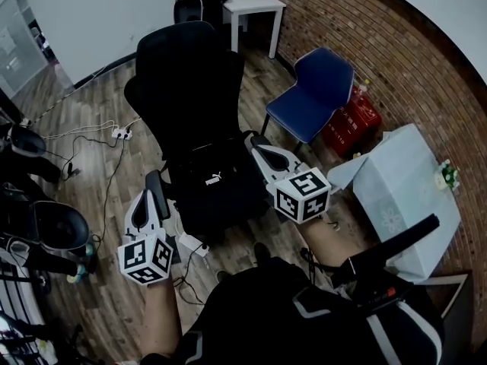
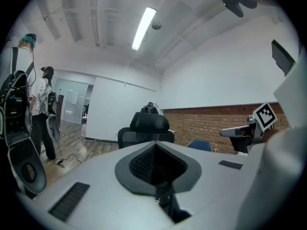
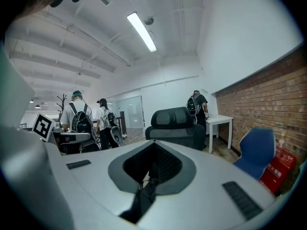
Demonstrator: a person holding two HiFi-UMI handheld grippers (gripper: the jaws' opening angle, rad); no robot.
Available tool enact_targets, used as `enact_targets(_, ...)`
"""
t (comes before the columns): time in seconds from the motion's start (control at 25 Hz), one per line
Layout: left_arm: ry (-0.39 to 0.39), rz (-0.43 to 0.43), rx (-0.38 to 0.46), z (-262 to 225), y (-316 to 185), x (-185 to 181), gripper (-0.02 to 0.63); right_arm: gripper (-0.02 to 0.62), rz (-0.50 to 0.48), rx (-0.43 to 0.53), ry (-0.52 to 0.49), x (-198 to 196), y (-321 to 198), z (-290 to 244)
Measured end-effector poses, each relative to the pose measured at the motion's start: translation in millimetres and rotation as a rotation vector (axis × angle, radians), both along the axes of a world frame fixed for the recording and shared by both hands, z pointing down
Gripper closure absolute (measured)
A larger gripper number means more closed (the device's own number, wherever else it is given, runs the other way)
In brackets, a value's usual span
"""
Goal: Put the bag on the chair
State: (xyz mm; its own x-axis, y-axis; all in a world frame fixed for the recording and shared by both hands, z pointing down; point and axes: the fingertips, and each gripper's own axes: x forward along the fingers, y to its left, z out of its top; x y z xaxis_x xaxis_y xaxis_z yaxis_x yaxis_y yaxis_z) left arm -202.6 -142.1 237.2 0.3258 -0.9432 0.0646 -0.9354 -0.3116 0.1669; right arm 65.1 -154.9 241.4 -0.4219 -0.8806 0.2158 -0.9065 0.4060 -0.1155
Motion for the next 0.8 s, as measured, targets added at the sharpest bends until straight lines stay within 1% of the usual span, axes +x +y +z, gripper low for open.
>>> enact_targets(0.16, -0.014, -0.018, 0.003, 1, 6, 7, 0.597, 0.578, -0.001, 0.011, 0.004, 11, 1, -2)
enact_targets(0.48, 0.002, -0.048, -0.003, 6, 12, 27, 0.597, 0.578, -0.004, 0.02, 0.013, 25, -3, -4)
enact_targets(0.6, 0.004, -0.04, 0.011, 3, 9, 31, 0.597, 0.578, -0.009, 0.044, 0.016, 26, -5, -9)
enact_targets(0.68, 0.013, -0.049, 0.025, -1, 6, 29, 0.597, 0.578, -0.01, 0.066, 0.011, 27, -9, -13)
enact_targets(0.8, 0.026, -0.055, 0.019, 3, 3, 31, 0.597, 0.578, -0.006, 0.078, 0.001, 30, -9, -13)
